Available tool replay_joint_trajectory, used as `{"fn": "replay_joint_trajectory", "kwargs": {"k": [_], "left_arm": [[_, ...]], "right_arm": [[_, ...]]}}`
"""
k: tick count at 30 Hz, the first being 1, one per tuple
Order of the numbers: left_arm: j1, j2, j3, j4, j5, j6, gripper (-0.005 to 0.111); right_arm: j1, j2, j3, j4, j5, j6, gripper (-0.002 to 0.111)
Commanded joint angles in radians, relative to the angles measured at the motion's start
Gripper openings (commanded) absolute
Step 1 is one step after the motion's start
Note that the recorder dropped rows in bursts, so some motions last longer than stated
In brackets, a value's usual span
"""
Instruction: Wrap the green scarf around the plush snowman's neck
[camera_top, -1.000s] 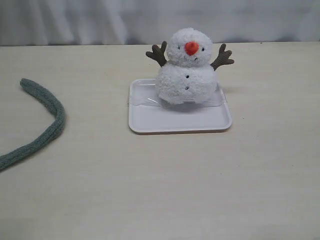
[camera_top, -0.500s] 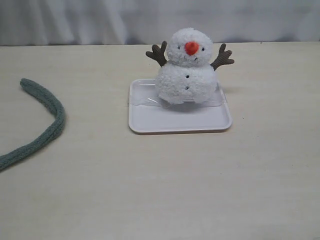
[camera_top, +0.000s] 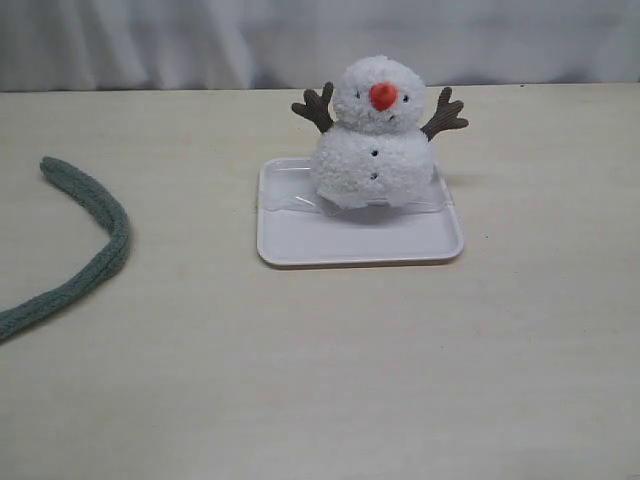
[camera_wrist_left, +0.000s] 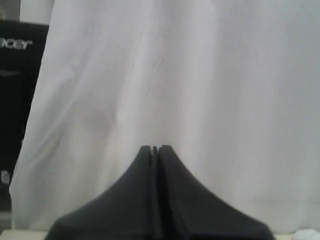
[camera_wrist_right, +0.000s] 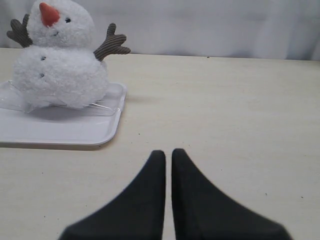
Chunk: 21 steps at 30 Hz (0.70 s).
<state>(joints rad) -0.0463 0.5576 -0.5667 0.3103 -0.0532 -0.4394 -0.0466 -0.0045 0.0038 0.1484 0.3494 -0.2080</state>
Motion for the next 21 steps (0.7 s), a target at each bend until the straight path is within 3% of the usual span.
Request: {"fn": "replay_joint_trajectory", "kwargs": {"k": [1, 7, 9, 11, 13, 15, 16, 18, 19, 21], "left_arm": [[-0.007, 0.272, -0.089, 0.045, 0.011, -0.006, 0.01], [-0.007, 0.54, -0.188, 0.045, 0.021, -0.009, 0.038], [-0.009, 0.616, -0.252, 0.045, 0.106, -0.009, 0.044], [-0.013, 0.78, -0.427, 0.045, 0.416, 0.01, 0.051], [-0.013, 0.851, -0.509, 0.01, 0.572, 0.112, 0.054], [-0.013, 0.919, -0.58, -0.072, 0.702, 0.228, 0.054], [-0.013, 0.991, -0.636, -0.223, 0.808, 0.34, 0.054], [-0.013, 1.057, -0.658, -0.382, 0.856, 0.508, 0.054], [-0.013, 1.116, -0.658, -0.556, 0.865, 0.676, 0.054], [-0.013, 1.21, -0.658, -0.552, 0.862, 0.732, 0.061]], "right_arm": [[-0.009, 0.005, -0.004, 0.001, 0.003, -0.008, 0.004], [-0.009, 0.005, -0.004, 0.001, 0.003, -0.008, 0.004], [-0.009, 0.005, -0.004, 0.001, 0.003, -0.008, 0.004], [-0.009, 0.005, -0.004, 0.001, 0.003, -0.008, 0.004], [-0.009, 0.005, -0.004, 0.001, 0.003, -0.008, 0.004], [-0.009, 0.005, -0.004, 0.001, 0.003, -0.008, 0.004], [-0.009, 0.005, -0.004, 0.001, 0.003, -0.008, 0.004], [-0.009, 0.005, -0.004, 0.001, 0.003, -0.008, 0.004], [-0.009, 0.005, -0.004, 0.001, 0.003, -0.008, 0.004], [-0.009, 0.005, -0.004, 0.001, 0.003, -0.008, 0.004]]}}
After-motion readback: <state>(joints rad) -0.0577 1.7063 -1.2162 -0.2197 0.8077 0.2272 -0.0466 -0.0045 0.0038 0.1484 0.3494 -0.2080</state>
